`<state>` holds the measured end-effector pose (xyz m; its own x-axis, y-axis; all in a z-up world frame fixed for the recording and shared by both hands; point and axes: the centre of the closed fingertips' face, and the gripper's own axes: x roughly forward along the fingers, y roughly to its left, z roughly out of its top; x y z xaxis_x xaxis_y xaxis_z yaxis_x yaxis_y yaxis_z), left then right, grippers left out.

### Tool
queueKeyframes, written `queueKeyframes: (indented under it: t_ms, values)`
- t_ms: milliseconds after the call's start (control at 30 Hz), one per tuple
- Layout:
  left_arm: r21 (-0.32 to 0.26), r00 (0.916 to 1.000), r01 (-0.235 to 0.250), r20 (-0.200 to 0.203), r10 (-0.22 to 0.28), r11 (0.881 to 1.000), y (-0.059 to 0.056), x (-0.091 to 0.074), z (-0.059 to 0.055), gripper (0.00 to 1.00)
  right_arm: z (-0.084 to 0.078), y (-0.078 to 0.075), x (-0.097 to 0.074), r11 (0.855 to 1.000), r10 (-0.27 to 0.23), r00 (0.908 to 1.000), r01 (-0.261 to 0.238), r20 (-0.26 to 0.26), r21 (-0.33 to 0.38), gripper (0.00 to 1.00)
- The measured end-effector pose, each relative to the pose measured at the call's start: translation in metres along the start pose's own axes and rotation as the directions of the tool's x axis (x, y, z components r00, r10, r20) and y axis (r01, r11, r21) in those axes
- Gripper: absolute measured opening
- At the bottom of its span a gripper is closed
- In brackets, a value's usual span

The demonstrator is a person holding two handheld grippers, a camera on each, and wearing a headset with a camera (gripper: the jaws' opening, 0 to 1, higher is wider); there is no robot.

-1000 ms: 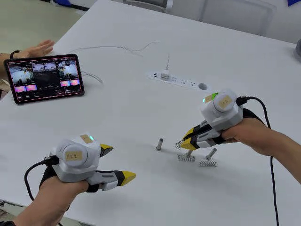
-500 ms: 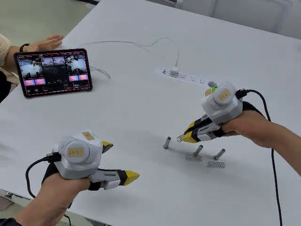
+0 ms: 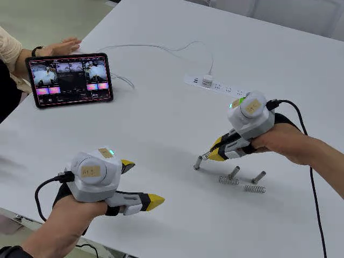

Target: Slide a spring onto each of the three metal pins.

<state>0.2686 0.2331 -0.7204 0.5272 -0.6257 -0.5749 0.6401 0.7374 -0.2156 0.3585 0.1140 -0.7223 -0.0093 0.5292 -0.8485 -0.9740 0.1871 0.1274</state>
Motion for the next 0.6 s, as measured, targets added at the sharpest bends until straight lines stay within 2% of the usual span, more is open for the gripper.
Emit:
queueKeyframes:
  t_ms: [600]
  values:
    - [-0.014, 1.0000, -0.008, 0.003, 0.008, 1.000, 0.005, -0.005, -0.003, 0.71, 0.003, -0.004, 0.014, 0.999, 0.013, 0.9989, -0.014, -0.046, -0.031, 0.12]
